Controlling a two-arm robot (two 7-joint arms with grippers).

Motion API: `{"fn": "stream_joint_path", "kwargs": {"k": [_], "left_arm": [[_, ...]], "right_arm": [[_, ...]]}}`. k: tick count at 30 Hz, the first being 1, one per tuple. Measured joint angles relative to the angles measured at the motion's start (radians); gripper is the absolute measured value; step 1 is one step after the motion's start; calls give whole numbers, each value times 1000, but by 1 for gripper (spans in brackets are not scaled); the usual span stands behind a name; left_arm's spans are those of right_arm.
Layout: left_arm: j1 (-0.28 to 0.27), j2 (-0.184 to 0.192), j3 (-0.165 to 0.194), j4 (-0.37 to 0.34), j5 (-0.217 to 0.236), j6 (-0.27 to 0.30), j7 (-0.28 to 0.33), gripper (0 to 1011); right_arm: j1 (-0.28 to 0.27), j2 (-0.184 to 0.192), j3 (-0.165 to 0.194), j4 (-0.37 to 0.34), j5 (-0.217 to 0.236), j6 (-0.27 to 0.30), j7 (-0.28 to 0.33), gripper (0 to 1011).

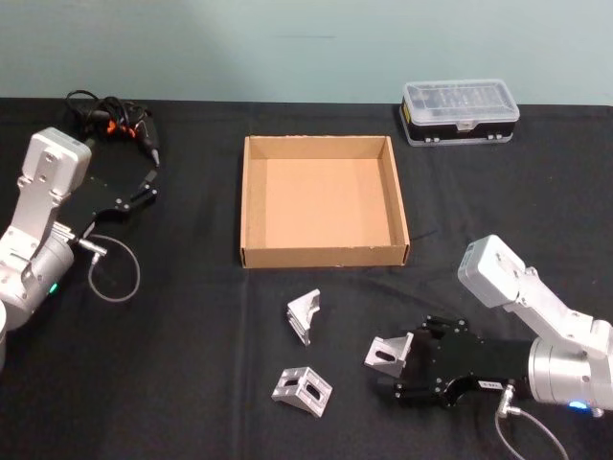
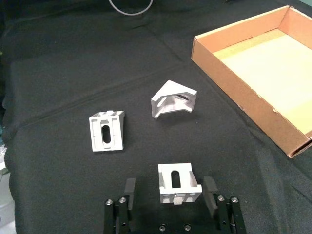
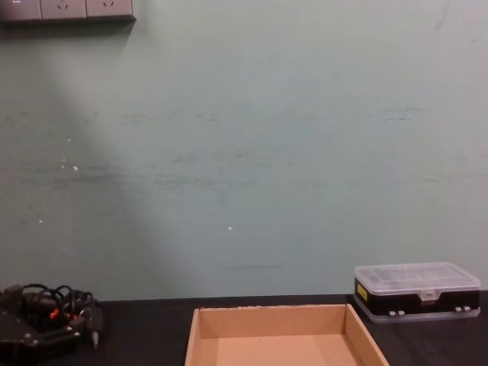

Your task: Use one hand to pick up the angle iron from the table and place it into the box.

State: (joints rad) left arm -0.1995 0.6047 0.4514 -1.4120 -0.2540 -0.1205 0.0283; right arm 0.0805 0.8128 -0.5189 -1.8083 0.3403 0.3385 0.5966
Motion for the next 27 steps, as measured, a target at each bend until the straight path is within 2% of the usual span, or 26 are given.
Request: {"fn": "stream_joint_path", "kwargs": {"k": [1, 8, 9, 13, 14, 27], "left_arm": [[0, 0, 0, 0, 0, 0, 0, 1000], [0, 0, 0, 0, 0, 0, 0, 1000], [0, 0, 0, 0, 0, 0, 0, 1000], [0, 0, 0, 0, 0, 0, 0, 1000], [0, 0, 0, 0, 0, 0, 0, 1000], [0, 0, 0, 0, 0, 0, 0, 1000]], "right_arm": [[0, 0, 0, 0, 0, 0, 0, 888], [4, -6, 4, 7, 3, -5, 0, 666], [4, -6, 4, 8, 3, -6, 0, 606], [8, -10, 4, 12, 3, -9, 0, 523], [9, -11, 4, 13, 3, -9, 0, 470], [26, -26, 11, 16, 6, -18, -2, 457]]}}
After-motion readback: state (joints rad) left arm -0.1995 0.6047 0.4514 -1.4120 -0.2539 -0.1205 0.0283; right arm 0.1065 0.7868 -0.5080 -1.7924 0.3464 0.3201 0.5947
